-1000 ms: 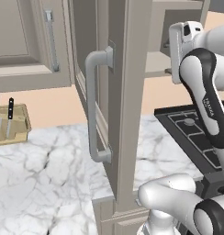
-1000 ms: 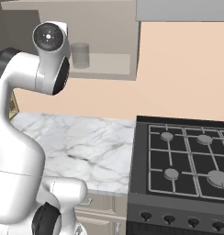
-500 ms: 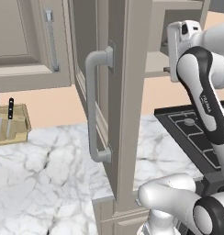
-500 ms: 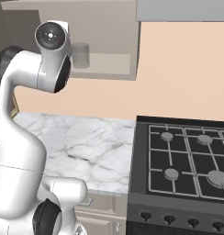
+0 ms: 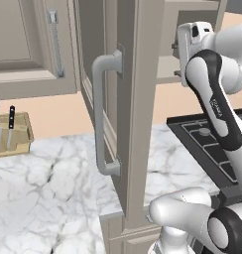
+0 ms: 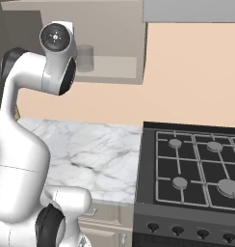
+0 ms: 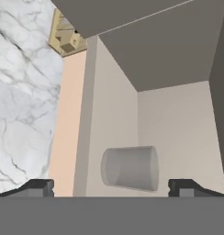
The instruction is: There is a bowl on the dining counter. Grab a lemon wedge from the fridge and place it in the bowl. Then get the liquor bottle and glass cup from the cabinet and place them next to the bowl.
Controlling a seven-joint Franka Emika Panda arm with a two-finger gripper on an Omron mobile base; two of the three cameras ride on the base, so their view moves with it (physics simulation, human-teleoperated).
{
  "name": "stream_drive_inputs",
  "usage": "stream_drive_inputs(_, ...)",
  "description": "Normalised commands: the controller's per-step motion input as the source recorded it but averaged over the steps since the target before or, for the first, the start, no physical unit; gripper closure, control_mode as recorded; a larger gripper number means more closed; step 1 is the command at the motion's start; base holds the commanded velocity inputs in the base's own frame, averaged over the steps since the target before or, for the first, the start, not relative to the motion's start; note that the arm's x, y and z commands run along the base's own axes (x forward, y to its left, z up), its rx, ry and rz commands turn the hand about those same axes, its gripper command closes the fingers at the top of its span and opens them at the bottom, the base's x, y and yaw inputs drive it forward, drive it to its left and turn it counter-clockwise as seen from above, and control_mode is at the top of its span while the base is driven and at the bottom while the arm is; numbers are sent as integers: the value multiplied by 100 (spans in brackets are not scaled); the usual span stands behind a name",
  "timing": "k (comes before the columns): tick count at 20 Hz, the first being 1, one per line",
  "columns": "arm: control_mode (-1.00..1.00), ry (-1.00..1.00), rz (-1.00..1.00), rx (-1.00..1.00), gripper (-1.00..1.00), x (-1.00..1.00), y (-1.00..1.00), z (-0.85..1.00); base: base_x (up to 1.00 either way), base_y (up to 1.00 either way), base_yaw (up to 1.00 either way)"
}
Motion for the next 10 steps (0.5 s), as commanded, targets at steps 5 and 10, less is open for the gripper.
stream_drive_inputs(5, -100, 0, 2, -2, -100, 33, 0, -7, 0, 0, 0)
stream_drive_inputs(10, -100, 0, 4, -3, -100, 25, 0, -10, 0, 0, 0)
